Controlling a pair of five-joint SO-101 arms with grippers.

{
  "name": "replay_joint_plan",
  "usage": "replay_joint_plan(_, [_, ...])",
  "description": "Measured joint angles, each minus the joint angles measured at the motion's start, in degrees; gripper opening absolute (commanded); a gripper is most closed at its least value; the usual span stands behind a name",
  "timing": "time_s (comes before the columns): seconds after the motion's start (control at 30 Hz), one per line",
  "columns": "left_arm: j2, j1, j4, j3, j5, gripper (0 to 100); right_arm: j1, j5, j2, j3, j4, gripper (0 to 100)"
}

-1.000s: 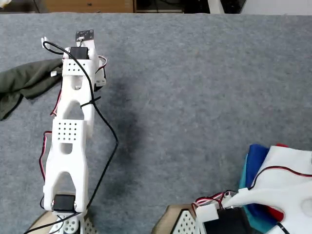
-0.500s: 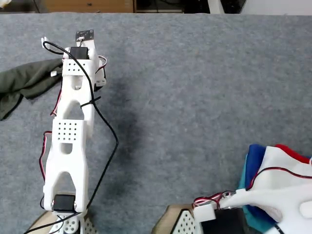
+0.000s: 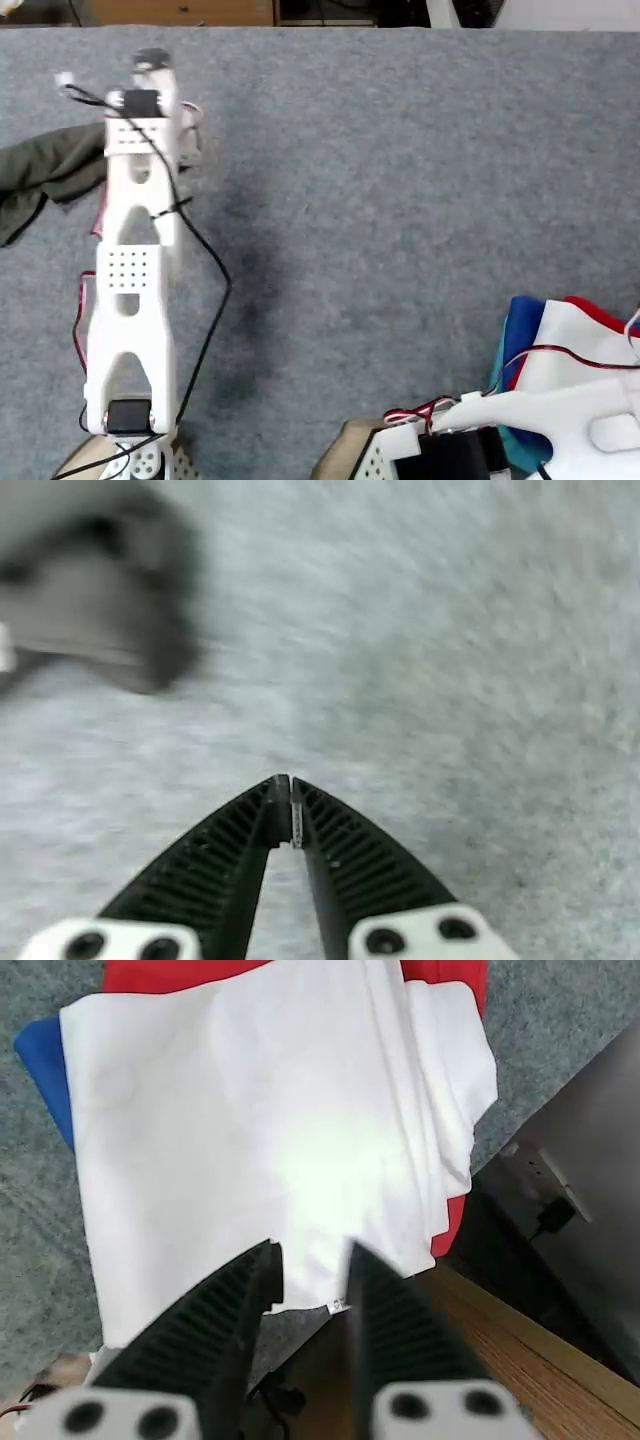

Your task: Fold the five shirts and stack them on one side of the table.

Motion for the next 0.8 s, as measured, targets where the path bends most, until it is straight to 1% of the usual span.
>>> replay_joint_plan(0.1, [0.00, -5.45, 0.88, -3.69, -0.26, 4, -0.09, 0.00, 0.00, 1.41, 0.00, 2.0])
replay_joint_plan(0.17, [0.00, -10.37, 1.05, -4.75, -2.20, 10, -0.18, 0.00, 0.00, 2.37, 0.00, 2.0])
replay_joint_plan(0.27, [0.00, -19.52, 1.05, -5.36, -6.07, 20, -1.67, 0.00, 0.00, 2.90, 0.00, 2.0])
replay_joint_plan(0.37, [0.00, -29.01, 0.26, -5.36, -7.12, 26, -3.96, 0.00, 0.00, 2.90, 0.88, 2.0])
replay_joint_plan(0.47, [0.53, -36.84, -4.04, -5.01, -7.65, 26, -8.18, -0.26, 0.00, 2.90, 2.20, 2.1])
replay_joint_plan(0.53, [2.73, -40.18, -8.53, -3.16, -7.82, 26, -11.60, -2.55, 0.00, 2.90, 2.46, 2.1])
replay_joint_plan(0.67, [7.30, -43.25, -14.68, 0.53, -8.09, 24, -19.08, -7.82, 0.00, 2.90, 2.46, 2.1])
replay_joint_plan(0.73, [8.79, -43.96, -15.91, 0.79, -8.09, 20, -22.15, -9.76, 0.00, 2.90, 2.46, 2.1])
replay_joint_plan(0.8, [10.11, -43.96, -16.35, 0.00, -8.09, 13, -24.79, -11.16, 0.00, 2.90, 2.46, 2.1])
